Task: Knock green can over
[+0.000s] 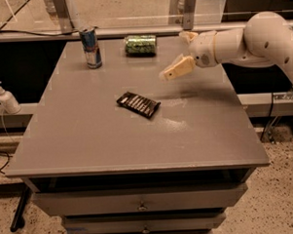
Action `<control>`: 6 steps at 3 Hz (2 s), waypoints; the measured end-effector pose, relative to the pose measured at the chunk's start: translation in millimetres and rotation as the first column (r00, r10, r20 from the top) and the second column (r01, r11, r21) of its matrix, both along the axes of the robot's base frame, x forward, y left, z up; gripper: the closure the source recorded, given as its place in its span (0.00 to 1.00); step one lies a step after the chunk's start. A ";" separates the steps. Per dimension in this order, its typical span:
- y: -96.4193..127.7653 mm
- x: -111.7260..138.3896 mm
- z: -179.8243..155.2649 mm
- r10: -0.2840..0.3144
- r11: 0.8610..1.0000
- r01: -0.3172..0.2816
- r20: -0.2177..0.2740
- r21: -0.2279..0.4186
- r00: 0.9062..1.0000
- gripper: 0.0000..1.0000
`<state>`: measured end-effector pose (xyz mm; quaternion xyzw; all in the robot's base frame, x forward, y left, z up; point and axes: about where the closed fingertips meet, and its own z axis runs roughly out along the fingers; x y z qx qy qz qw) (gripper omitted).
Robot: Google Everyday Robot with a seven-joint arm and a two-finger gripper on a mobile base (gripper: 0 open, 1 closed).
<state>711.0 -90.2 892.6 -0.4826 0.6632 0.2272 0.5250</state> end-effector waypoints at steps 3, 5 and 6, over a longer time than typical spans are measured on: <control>-43.9 -4.2 24.5 0.004 0.999 -0.002 0.032 -0.052 0.999 0.00; -105.4 -12.4 75.9 -0.033 0.994 0.041 0.086 -0.097 0.996 0.00; -104.3 -12.3 74.9 -0.032 0.995 0.040 0.084 -0.097 0.996 0.00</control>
Offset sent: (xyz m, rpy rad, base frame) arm -0.0055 -0.0492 0.0226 -0.0631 -0.0308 -0.0055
